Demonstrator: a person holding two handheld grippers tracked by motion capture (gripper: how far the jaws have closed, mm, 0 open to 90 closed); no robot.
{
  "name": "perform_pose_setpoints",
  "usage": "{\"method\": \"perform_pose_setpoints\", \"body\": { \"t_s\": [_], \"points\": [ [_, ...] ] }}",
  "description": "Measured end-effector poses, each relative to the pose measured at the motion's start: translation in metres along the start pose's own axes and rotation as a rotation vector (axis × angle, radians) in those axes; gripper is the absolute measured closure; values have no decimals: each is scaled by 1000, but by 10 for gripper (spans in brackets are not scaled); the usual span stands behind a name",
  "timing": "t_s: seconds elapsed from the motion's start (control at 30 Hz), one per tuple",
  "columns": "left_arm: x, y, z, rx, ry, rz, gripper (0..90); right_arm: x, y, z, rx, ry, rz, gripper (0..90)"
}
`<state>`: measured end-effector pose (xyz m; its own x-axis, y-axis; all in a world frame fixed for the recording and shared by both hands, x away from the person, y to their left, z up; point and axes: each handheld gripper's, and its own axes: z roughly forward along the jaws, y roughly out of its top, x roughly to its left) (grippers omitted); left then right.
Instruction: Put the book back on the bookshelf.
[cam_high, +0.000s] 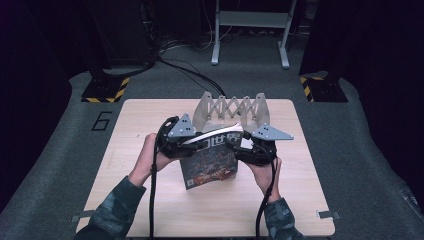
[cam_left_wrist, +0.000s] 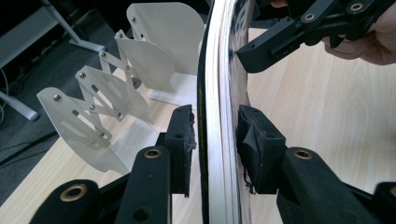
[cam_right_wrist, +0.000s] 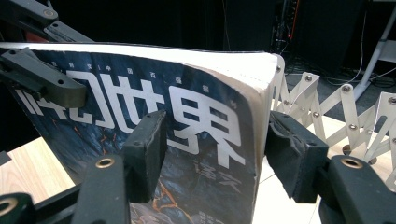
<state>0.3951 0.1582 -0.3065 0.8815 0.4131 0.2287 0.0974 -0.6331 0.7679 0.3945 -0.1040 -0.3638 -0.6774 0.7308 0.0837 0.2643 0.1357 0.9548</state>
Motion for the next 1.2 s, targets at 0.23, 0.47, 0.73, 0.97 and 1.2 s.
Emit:
{"method": "perform_pose_setpoints", "body": {
  "t_s": [0.23,0.47,0.73,0.97,1.2],
  "points": [
    [1,2,1,4,13,4,753,-5,-4,-2,13,-22,10,363],
    [3,1,1,2,12,-8,771,-14,-14,-10,36,-85,40,307],
    [3,2,1,7,14,-8,773,-35,-59,-18,159,-242,67,184],
    [5,1,2,9,20,-11,774,-53,-107,-24,259,-382,87,135],
    [5,1,3,9,33,-5,778,-73,-145,-23,335,-423,174,41]
  ]
}}
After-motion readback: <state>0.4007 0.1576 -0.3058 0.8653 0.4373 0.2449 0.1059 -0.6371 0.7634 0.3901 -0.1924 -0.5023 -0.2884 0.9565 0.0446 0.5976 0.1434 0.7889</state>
